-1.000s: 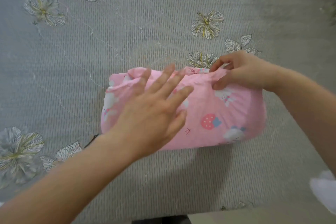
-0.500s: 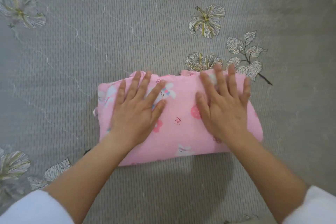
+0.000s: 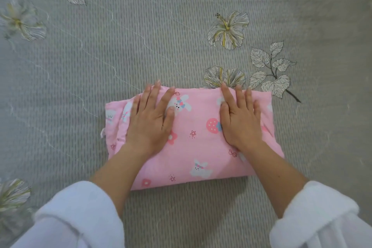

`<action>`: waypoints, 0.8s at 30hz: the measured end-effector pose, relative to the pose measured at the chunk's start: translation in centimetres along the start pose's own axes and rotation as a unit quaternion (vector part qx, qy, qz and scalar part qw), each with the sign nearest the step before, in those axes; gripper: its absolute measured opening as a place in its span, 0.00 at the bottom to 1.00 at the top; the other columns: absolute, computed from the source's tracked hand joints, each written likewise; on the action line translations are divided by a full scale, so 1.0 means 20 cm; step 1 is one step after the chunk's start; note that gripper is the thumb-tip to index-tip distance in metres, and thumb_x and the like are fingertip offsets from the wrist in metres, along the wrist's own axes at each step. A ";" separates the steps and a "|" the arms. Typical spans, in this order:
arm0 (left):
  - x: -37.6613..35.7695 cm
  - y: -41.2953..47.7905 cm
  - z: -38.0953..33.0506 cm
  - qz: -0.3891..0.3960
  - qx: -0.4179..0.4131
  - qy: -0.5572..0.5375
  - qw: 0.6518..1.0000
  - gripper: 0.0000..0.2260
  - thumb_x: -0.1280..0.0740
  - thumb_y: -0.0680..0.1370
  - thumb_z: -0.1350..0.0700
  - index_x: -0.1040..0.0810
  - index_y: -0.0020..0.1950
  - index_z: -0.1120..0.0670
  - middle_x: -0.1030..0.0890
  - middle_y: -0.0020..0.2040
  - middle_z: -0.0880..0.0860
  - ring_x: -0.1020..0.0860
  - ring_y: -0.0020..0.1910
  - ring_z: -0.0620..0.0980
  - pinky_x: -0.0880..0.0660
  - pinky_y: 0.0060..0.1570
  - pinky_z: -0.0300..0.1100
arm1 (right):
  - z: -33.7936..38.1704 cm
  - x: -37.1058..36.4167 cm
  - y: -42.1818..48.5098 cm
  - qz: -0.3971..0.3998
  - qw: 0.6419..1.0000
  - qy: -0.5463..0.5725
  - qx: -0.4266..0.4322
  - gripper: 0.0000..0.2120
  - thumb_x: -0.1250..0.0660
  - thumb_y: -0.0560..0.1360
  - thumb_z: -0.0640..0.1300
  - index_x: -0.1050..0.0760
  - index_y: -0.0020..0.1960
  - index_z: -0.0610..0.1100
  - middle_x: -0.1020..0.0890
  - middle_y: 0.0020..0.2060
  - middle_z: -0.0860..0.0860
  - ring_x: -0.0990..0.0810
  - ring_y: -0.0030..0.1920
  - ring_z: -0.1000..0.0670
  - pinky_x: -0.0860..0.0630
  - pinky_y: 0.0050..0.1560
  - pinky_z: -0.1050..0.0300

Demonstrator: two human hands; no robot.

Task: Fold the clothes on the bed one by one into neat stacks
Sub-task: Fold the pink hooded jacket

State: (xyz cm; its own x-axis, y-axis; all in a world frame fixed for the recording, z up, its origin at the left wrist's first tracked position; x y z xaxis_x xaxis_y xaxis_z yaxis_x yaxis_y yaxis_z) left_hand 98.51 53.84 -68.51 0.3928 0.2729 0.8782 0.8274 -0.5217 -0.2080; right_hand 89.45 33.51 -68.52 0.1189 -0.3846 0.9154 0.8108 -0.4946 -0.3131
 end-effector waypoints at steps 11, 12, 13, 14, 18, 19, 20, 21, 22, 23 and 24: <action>0.14 -0.28 0.27 0.029 0.300 -0.095 0.949 0.34 0.44 0.78 0.37 0.57 0.78 0.45 0.55 0.78 0.59 0.51 0.76 0.62 0.48 0.71 0.60 | -0.27 0.15 -0.18 0.032 0.946 0.189 -0.260 0.54 0.28 0.62 0.68 0.53 0.76 0.50 0.41 0.71 0.39 0.40 0.72 0.39 0.38 0.67 0.40; 0.15 -0.31 0.26 0.009 0.330 -0.138 0.934 0.35 0.42 0.78 0.40 0.55 0.78 0.49 0.52 0.77 0.62 0.48 0.75 0.63 0.46 0.71 0.59 | -0.26 0.15 -0.19 0.033 0.935 0.209 -0.285 0.56 0.26 0.61 0.67 0.51 0.75 0.47 0.38 0.69 0.38 0.36 0.69 0.38 0.34 0.65 0.42; 0.16 -0.34 0.24 -0.008 0.352 -0.169 0.920 0.35 0.39 0.78 0.43 0.54 0.78 0.52 0.49 0.75 0.64 0.46 0.74 0.64 0.44 0.70 0.59 | -0.26 0.16 -0.21 0.031 0.924 0.228 -0.305 0.55 0.24 0.60 0.66 0.48 0.74 0.44 0.33 0.66 0.38 0.31 0.66 0.38 0.32 0.62 0.45; 0.16 -0.35 0.24 -0.019 0.372 -0.199 0.907 0.36 0.38 0.78 0.45 0.53 0.78 0.53 0.46 0.75 0.65 0.43 0.73 0.64 0.40 0.69 0.59 | -0.26 0.16 -0.22 0.030 0.912 0.249 -0.324 0.52 0.22 0.60 0.63 0.44 0.71 0.41 0.29 0.64 0.39 0.28 0.64 0.39 0.30 0.58 0.47; 0.24 -0.39 0.24 -0.027 0.423 -0.327 0.845 0.34 0.31 0.74 0.49 0.41 0.75 0.58 0.32 0.71 0.59 0.29 0.66 0.60 0.23 0.51 0.56 | -0.30 0.23 -0.33 0.010 0.886 0.318 -0.337 0.37 0.20 0.60 0.56 0.29 0.60 0.39 0.21 0.55 0.43 0.22 0.53 0.43 0.28 0.48 0.54; 0.26 -0.42 0.25 -0.017 0.423 -0.342 0.839 0.32 0.30 0.73 0.50 0.37 0.73 0.59 0.29 0.68 0.59 0.26 0.62 0.60 0.24 0.54 0.55 | -0.31 0.25 -0.38 0.005 0.881 0.333 -0.336 0.34 0.20 0.60 0.55 0.28 0.58 0.40 0.21 0.54 0.44 0.22 0.51 0.44 0.27 0.47 0.53; 0.28 -0.44 0.24 -0.008 0.420 -0.354 0.835 0.30 0.28 0.73 0.50 0.34 0.71 0.59 0.26 0.65 0.59 0.24 0.58 0.59 0.25 0.55 0.52 | -0.33 0.27 -0.43 0.001 0.876 0.347 -0.335 0.32 0.20 0.60 0.54 0.27 0.57 0.41 0.21 0.52 0.45 0.22 0.50 0.44 0.26 0.47 0.52; 0.30 -0.48 0.23 -0.004 0.412 -0.365 0.835 0.28 0.28 0.72 0.51 0.31 0.69 0.59 0.23 0.62 0.58 0.22 0.54 0.58 0.25 0.51 0.49 | -0.34 0.29 -0.48 -0.002 0.872 0.359 -0.334 0.31 0.20 0.61 0.54 0.27 0.56 0.41 0.21 0.51 0.46 0.22 0.49 0.45 0.26 0.47 0.52; 0.32 -0.51 0.20 -0.001 0.399 -0.373 0.838 0.25 0.28 0.72 0.52 0.28 0.66 0.58 0.22 0.59 0.57 0.21 0.50 0.56 0.25 0.45 0.46 | -0.34 0.31 -0.54 -0.006 0.869 0.369 -0.331 0.29 0.20 0.61 0.53 0.27 0.55 0.42 0.21 0.50 0.47 0.22 0.48 0.45 0.26 0.46 0.52; 0.35 -0.54 0.17 0.002 0.381 -0.376 0.845 0.21 0.28 0.73 0.52 0.25 0.62 0.57 0.20 0.55 0.56 0.20 0.46 0.53 0.26 0.41 0.44 | -0.35 0.34 -0.60 -0.012 0.866 0.377 -0.328 0.27 0.20 0.62 0.52 0.27 0.54 0.43 0.21 0.49 0.47 0.22 0.48 0.45 0.26 0.45 0.52; 0.38 -0.58 0.13 0.005 0.365 -0.377 0.851 0.17 0.28 0.72 0.52 0.23 0.59 0.55 0.19 0.52 0.55 0.20 0.44 0.51 0.26 0.39 0.43 | -0.35 0.38 -0.67 -0.018 0.865 0.379 -0.327 0.25 0.21 0.62 0.51 0.27 0.53 0.43 0.21 0.49 0.48 0.22 0.47 0.45 0.28 0.45 0.53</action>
State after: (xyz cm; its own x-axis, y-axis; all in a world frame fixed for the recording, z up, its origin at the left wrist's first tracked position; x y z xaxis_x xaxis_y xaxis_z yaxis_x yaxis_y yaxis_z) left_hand 93.01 64.09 -60.64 0.3198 0.8560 0.4062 0.7430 0.0394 -0.6681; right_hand 75.52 31.67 -59.19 -0.5112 -0.6379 0.5759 0.2789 -0.7570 -0.5909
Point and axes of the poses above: each hand's wrist, its own y-axis towards the middle knuckle, its own x-axis out of the back of the hand, z = x × y, the point moved 3 cm from there along y, towards the middle knuckle
